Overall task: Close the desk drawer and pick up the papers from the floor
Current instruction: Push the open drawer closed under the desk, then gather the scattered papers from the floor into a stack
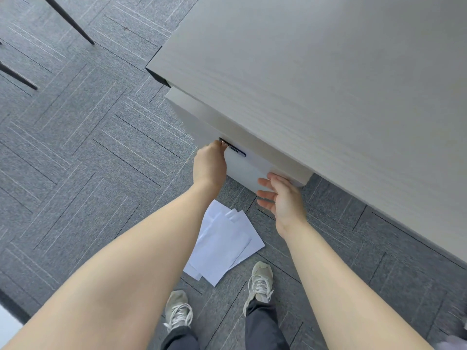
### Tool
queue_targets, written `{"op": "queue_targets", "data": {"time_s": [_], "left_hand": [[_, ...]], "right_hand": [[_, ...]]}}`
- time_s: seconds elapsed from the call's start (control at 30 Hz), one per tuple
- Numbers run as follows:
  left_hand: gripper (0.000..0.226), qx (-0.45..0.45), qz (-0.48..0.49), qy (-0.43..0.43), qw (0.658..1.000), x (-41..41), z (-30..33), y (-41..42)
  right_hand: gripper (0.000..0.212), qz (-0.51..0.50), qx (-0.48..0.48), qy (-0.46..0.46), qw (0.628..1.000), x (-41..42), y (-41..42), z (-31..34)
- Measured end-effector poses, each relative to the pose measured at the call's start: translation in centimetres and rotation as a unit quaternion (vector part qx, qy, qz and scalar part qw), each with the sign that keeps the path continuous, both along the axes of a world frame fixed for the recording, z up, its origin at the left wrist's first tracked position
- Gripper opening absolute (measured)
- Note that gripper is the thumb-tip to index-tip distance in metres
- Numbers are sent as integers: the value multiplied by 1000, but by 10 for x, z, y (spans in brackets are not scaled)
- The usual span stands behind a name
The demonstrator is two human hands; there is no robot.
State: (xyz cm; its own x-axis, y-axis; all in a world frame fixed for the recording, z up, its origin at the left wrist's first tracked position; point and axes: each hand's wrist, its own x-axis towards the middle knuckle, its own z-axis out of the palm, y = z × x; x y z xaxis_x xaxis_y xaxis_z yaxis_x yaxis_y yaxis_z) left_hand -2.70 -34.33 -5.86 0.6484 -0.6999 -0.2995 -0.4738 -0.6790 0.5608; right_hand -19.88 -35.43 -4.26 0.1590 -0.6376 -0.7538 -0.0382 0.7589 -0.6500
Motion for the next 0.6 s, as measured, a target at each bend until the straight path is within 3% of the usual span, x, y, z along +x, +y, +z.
{"op": "queue_targets", "data": {"time_s": [0.1,0.2,0.37,0.47,0.6], "left_hand": [[30,-13,10,87,996,10,-2,0],[44,3,-50,103,993,23,5,14],[41,14,-74,120,990,59,-6,96],[40,54,-66,125,988,92,-47,162],[39,159,-34,140,977,118,-141,247]], "right_hand": [[23,13,-6,11,1000,2,3,2],[31,21,-12,35,999,11,26,7],[31,2,-16,77,997,33,91,-3],[29,10,9,113,994,47,133,-40],[31,47,91,174,979,53,199,-135]]}}
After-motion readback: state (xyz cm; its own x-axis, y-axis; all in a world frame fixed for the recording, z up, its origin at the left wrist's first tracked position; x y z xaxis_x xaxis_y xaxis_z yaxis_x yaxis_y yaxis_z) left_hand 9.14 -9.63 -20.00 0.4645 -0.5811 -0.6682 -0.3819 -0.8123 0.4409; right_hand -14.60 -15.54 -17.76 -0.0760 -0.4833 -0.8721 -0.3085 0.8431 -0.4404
